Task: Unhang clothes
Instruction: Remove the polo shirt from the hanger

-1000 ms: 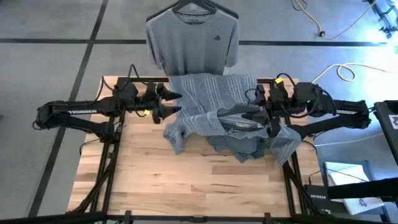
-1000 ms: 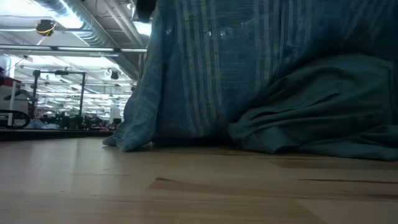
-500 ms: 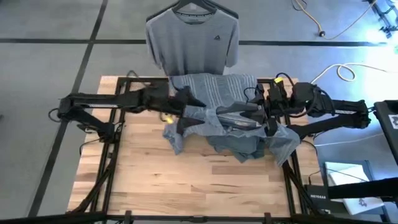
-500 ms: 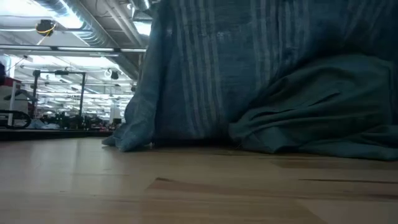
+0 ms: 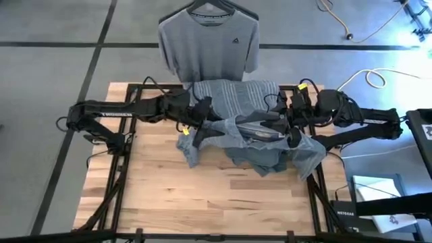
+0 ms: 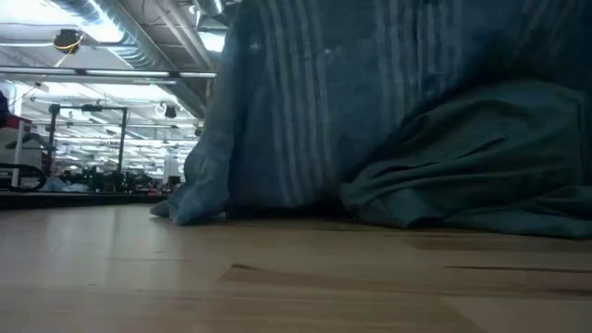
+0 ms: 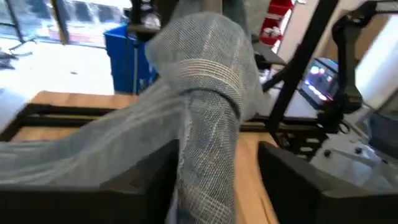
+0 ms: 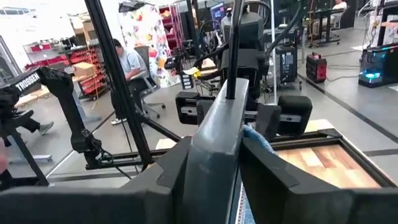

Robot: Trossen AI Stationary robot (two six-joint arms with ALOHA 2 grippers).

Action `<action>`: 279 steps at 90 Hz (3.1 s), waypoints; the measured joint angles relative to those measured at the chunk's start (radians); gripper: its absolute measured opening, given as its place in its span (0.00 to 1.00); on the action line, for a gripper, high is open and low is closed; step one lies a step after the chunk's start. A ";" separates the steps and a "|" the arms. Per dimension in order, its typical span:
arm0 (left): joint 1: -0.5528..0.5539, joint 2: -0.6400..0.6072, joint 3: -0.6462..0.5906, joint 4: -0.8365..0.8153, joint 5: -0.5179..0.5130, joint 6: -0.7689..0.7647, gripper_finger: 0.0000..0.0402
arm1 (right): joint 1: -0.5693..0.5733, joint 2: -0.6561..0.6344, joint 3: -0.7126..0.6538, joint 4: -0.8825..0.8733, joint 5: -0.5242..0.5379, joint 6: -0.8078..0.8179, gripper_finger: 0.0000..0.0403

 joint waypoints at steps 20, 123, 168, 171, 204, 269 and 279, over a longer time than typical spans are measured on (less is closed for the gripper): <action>0.014 -0.016 0.000 -0.049 0.045 0.011 0.07 | 0.001 0.001 0.000 -0.008 -0.008 -0.003 0.26; 0.042 -0.087 -0.003 -0.242 -0.040 0.090 0.07 | 0.000 0.076 0.002 -0.091 0.186 0.034 0.50; 0.039 -0.087 -0.002 -0.276 -0.108 0.095 0.07 | -0.001 0.099 0.001 -0.063 0.127 -0.028 0.22; 0.039 -0.087 -0.002 -0.277 -0.106 0.096 0.07 | -0.001 0.099 0.001 -0.062 0.123 -0.033 0.17; 0.040 -0.105 0.000 -0.268 -0.138 0.088 0.13 | -0.001 0.029 0.000 -0.105 0.133 -0.044 0.07; 0.041 -0.116 0.000 -0.318 -0.176 0.112 0.13 | 0.000 -0.190 0.000 -0.308 0.123 0.034 0.07; 0.041 -0.116 0.000 -0.319 -0.174 0.112 0.08 | 0.000 -0.175 0.000 -0.309 0.091 0.046 0.12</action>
